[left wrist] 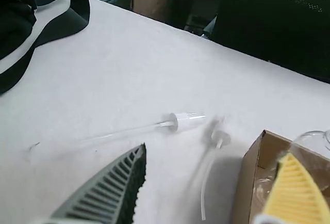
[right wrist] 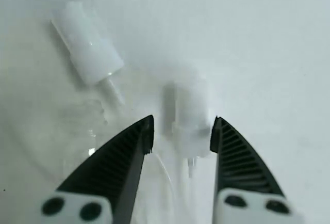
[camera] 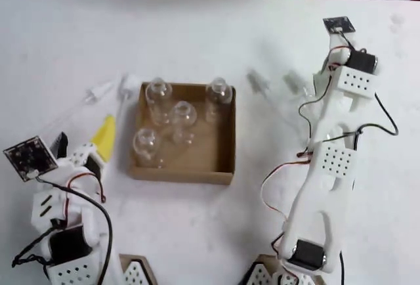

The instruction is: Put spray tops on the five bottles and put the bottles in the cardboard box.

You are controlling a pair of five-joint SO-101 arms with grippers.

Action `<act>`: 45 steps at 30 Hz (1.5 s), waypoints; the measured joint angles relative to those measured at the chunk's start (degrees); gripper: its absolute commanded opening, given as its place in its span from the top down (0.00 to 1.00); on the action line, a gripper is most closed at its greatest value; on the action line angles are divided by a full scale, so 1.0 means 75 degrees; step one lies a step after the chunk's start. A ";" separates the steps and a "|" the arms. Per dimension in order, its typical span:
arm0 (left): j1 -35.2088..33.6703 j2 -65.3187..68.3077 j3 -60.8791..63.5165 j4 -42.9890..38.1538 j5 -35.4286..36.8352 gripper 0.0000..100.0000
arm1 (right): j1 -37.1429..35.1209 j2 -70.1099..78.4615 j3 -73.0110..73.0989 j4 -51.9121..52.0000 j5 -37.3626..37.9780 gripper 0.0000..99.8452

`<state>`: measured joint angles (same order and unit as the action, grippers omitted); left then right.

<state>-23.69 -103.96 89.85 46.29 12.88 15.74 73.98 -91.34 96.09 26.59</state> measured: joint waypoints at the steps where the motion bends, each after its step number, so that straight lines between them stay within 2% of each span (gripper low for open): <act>1: 0.0023 0.0000 0.0000 0.0000 -0.0070 0.63 | 0.0023 0.0035 -0.0012 0.0000 0.0012 0.84; 11: 0.0105 0.0000 0.0000 0.0000 -0.0152 0.63 | 0.0164 0.0023 -0.0105 0.0129 0.0047 0.84; 16: 0.0152 0.0000 0.0000 0.0000 -0.0152 0.63 | -0.0035 -0.0785 -0.0047 0.0164 0.0035 0.84; 24: 0.0152 0.0000 0.0000 0.0000 -0.0152 0.63 | -0.1114 -0.2051 0.2297 0.0164 0.0047 0.84; 39: 0.0152 0.0000 0.0000 0.0000 -0.0164 0.63 | -0.1207 -0.1606 0.2462 -0.0129 0.0047 0.84; 42: 0.0152 0.0000 0.0000 0.0000 -0.0164 0.63 | -0.1196 -0.1430 0.2462 -0.0141 0.0316 0.84; 45: 0.0152 0.0000 0.0000 0.0000 -0.0164 0.63 | -0.1207 -0.1336 0.2497 -0.0141 0.0586 0.90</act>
<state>-22.55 -103.96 89.85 46.29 11.65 6.68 63.96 -72.62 95.03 30.99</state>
